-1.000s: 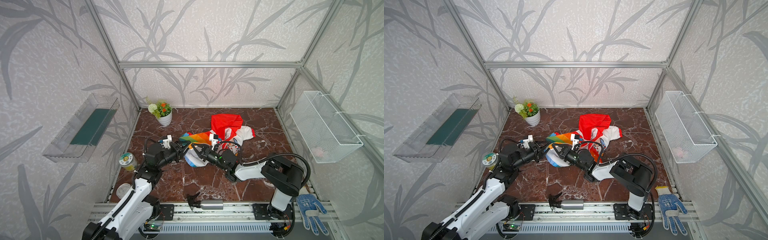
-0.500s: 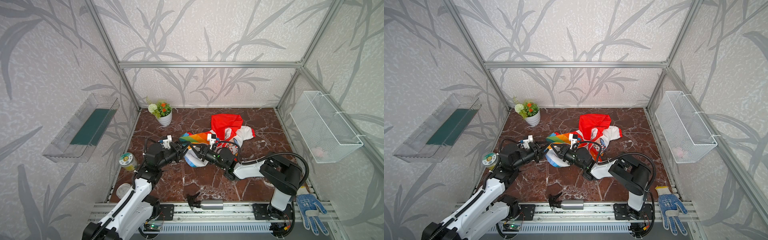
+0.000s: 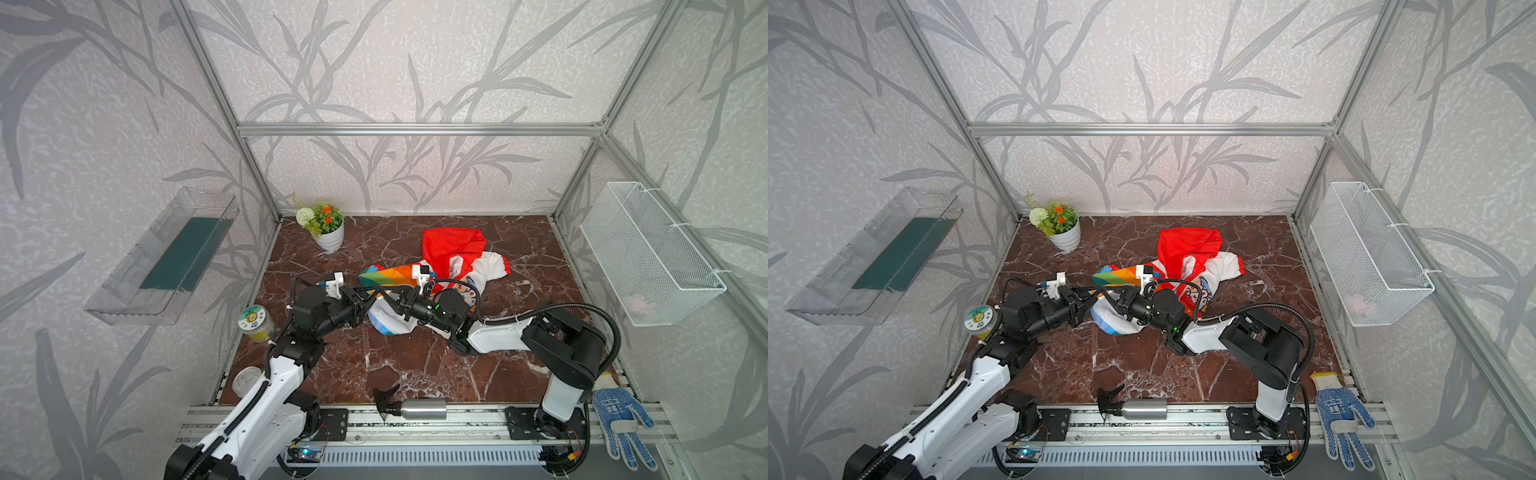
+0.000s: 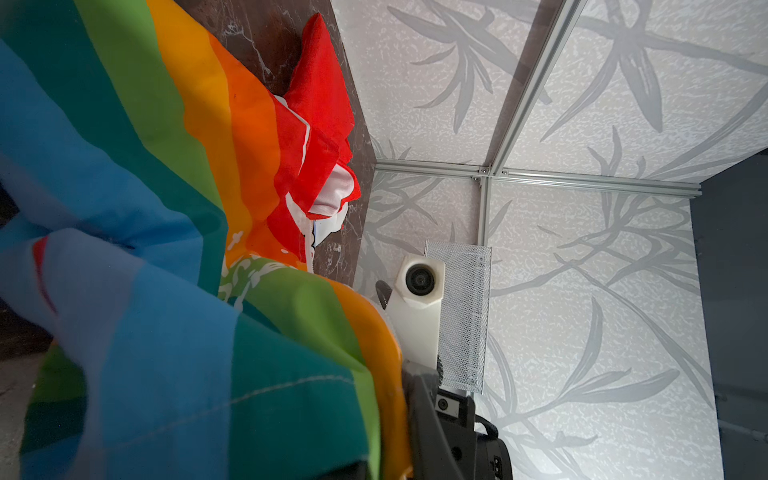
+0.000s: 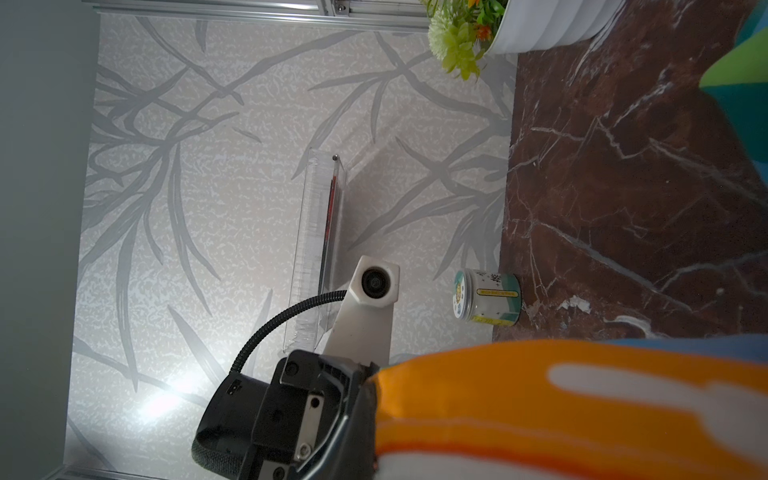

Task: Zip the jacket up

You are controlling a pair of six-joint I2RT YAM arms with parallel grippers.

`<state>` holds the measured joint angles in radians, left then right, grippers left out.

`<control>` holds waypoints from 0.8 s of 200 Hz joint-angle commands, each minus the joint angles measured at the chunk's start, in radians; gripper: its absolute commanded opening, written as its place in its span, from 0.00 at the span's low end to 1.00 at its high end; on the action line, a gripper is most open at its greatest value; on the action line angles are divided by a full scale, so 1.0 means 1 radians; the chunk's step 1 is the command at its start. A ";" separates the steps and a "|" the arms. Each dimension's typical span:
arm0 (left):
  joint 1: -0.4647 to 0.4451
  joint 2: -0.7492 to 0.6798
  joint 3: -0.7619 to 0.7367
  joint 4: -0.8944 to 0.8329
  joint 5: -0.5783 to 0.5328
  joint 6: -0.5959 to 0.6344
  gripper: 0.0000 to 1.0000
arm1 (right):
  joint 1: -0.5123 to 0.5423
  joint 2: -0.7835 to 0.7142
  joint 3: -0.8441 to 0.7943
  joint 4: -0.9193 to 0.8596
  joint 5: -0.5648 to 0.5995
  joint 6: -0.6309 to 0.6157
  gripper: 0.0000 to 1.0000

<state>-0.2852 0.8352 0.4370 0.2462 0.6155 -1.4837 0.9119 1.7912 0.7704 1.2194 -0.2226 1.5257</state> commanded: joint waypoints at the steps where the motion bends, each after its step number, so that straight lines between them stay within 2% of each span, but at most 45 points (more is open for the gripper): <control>1: 0.001 -0.022 0.022 0.025 0.019 0.001 0.07 | -0.026 -0.035 0.021 -0.093 -0.071 -0.018 0.00; 73: 0.001 -0.013 0.019 0.048 0.027 -0.006 0.08 | -0.044 -0.036 0.051 -0.129 -0.133 -0.023 0.00; 82: 0.001 -0.008 0.020 0.051 0.032 -0.007 0.15 | -0.044 -0.034 0.064 -0.130 -0.139 -0.023 0.00; 102: 0.001 -0.014 0.017 0.043 0.031 -0.003 0.36 | -0.044 -0.035 0.087 -0.144 -0.152 -0.029 0.00; 110: 0.001 -0.018 0.019 0.031 0.027 0.002 0.39 | -0.044 -0.036 0.090 -0.147 -0.157 -0.029 0.00; 124: 0.001 -0.019 0.019 0.028 0.027 0.005 0.39 | -0.044 -0.037 0.090 -0.156 -0.160 -0.030 0.00; 160: 0.001 -0.017 0.019 0.029 0.026 0.006 0.25 | -0.044 -0.037 0.104 -0.187 -0.176 -0.035 0.00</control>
<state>-0.2813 0.8322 0.4374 0.2584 0.6292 -1.4750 0.8696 1.7676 0.8383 1.0569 -0.3687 1.5143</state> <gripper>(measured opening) 0.282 0.054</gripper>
